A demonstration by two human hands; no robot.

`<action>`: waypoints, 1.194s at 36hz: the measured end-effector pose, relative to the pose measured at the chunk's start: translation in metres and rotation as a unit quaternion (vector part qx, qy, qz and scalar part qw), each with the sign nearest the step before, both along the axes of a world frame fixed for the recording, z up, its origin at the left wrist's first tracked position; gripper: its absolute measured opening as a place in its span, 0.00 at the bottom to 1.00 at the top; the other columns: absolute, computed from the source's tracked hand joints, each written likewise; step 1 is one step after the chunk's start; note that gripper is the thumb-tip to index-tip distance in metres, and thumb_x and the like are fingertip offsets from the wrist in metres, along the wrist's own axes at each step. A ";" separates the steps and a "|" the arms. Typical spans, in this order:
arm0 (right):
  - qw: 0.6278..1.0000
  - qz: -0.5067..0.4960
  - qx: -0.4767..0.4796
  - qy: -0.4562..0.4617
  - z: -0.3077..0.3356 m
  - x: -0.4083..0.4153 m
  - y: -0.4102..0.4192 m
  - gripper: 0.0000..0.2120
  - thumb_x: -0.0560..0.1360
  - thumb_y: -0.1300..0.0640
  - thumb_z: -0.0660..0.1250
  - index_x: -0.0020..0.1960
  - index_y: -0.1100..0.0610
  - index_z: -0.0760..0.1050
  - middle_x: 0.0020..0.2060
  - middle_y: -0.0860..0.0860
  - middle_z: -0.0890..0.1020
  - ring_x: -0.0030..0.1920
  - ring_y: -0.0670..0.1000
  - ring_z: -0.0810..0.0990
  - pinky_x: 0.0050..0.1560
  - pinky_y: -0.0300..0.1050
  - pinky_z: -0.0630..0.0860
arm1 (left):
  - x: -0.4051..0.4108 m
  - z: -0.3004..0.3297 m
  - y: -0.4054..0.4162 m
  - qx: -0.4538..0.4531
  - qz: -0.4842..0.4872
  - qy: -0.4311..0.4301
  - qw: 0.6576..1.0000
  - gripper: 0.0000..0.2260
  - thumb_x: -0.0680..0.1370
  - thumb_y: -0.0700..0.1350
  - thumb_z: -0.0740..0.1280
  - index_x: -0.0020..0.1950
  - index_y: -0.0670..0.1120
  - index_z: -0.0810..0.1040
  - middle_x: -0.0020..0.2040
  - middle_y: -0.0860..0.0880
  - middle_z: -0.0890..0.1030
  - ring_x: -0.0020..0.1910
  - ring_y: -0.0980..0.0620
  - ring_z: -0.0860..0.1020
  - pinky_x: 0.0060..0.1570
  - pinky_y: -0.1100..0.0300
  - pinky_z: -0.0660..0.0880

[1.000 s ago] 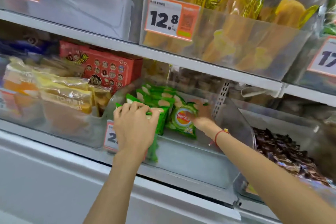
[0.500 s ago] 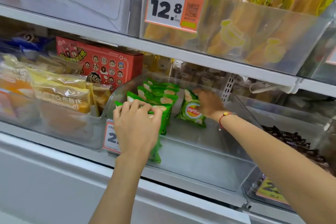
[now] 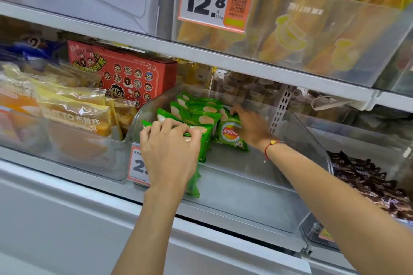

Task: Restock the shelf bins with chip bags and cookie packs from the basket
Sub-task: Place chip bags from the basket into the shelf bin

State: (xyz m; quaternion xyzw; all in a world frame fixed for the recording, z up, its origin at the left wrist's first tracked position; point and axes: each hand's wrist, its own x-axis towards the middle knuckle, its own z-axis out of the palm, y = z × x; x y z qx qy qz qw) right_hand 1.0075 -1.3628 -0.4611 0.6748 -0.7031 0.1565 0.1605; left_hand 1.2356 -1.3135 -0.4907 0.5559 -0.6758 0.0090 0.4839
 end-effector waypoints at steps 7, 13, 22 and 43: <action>0.997 0.007 0.061 0.051 0.000 0.008 0.000 0.25 0.74 0.60 0.67 0.69 0.57 0.66 0.68 0.57 0.70 0.69 0.58 0.65 0.67 0.47 0.61 | 0.002 0.001 0.000 0.005 0.000 -0.012 1.000 0.20 0.75 0.54 0.54 0.46 0.50 0.86 0.49 0.51 0.83 0.50 0.49 0.75 0.55 0.56 0.58; 0.987 -0.002 0.142 0.078 0.031 0.009 0.009 0.31 0.74 0.54 0.69 0.74 0.54 0.62 0.77 0.52 0.55 0.76 0.54 0.51 0.76 0.53 0.49 | 0.004 0.015 0.005 0.047 -0.023 -0.018 0.998 0.15 0.79 0.52 0.57 0.52 0.54 0.83 0.56 0.53 0.81 0.55 0.51 0.73 0.57 0.56 0.57; 0.987 0.068 0.129 -0.065 0.058 0.030 0.099 0.19 0.76 0.56 0.67 0.66 0.56 0.74 0.66 0.56 0.74 0.64 0.56 0.73 0.62 0.46 0.71 | -0.012 0.065 0.043 0.022 -0.095 -0.046 0.994 0.10 0.80 0.50 0.60 0.56 0.53 0.79 0.56 0.54 0.80 0.55 0.50 0.75 0.53 0.54 0.68; 0.895 0.009 0.342 -0.287 -0.128 0.027 0.336 0.06 0.74 0.56 0.68 0.50 0.49 0.80 0.42 0.46 0.81 0.44 0.48 0.78 0.50 0.44 0.75 | -0.042 -0.058 0.190 0.382 -0.271 -0.486 0.738 0.15 0.80 0.49 0.61 0.65 0.51 0.75 0.64 0.48 0.77 0.62 0.45 0.75 0.54 0.57 0.70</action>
